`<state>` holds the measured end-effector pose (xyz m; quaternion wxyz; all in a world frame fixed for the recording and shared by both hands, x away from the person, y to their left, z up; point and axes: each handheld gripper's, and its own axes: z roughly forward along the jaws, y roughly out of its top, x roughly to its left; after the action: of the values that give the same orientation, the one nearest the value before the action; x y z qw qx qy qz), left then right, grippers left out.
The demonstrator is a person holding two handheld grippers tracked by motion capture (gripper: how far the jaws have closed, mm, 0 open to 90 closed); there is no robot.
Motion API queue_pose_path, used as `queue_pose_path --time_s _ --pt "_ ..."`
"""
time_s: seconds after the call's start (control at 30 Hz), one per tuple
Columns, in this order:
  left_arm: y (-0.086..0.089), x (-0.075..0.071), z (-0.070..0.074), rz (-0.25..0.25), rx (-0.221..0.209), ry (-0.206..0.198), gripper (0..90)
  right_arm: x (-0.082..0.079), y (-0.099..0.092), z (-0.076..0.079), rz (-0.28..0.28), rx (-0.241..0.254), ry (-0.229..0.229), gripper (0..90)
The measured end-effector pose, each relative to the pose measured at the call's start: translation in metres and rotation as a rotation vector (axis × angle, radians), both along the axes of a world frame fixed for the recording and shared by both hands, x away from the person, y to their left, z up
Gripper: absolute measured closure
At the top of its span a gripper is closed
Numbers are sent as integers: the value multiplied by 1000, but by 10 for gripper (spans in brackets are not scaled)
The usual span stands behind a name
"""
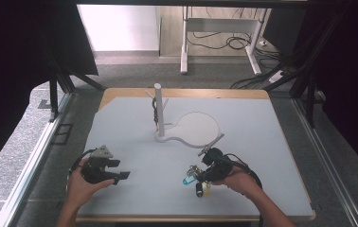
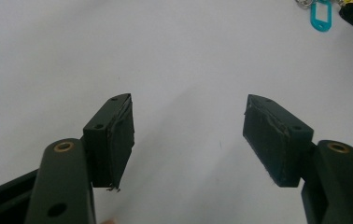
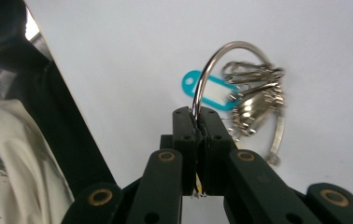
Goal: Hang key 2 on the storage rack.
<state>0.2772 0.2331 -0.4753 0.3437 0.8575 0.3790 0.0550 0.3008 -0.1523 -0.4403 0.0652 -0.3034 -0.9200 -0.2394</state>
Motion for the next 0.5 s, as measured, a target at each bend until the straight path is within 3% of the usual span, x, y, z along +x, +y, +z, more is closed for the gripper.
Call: queue_pose_path --time_s 0.1,0.5 --pt "0 1 -1 5 11 -4 343 6 -3 10 -13 15 -8 869" --pt "-1 1 -2 9 26 -6 342 31 -4 37 -41 -37 -2 869"
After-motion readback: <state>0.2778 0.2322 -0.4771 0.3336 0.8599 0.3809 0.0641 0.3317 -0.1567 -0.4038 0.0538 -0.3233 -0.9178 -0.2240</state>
